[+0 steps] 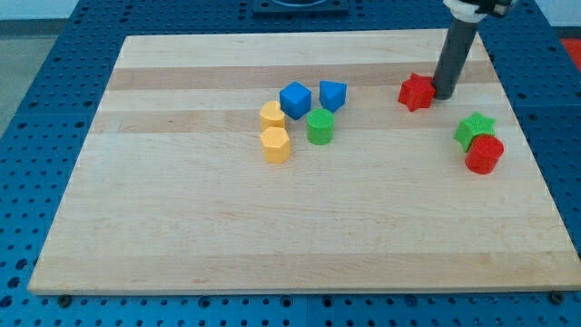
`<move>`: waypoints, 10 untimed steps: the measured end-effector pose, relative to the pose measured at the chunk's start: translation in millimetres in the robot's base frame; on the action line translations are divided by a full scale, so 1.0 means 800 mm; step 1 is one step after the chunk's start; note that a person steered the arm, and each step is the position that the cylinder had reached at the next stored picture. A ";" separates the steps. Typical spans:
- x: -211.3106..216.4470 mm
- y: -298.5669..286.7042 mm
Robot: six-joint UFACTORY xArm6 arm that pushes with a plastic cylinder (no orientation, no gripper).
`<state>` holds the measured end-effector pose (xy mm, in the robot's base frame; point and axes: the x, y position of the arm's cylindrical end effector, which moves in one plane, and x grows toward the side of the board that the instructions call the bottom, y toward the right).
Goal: Move the red star close to blue triangle
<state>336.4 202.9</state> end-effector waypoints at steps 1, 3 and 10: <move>-0.017 0.000; 0.009 -0.004; 0.002 -0.055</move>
<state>337.9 159.0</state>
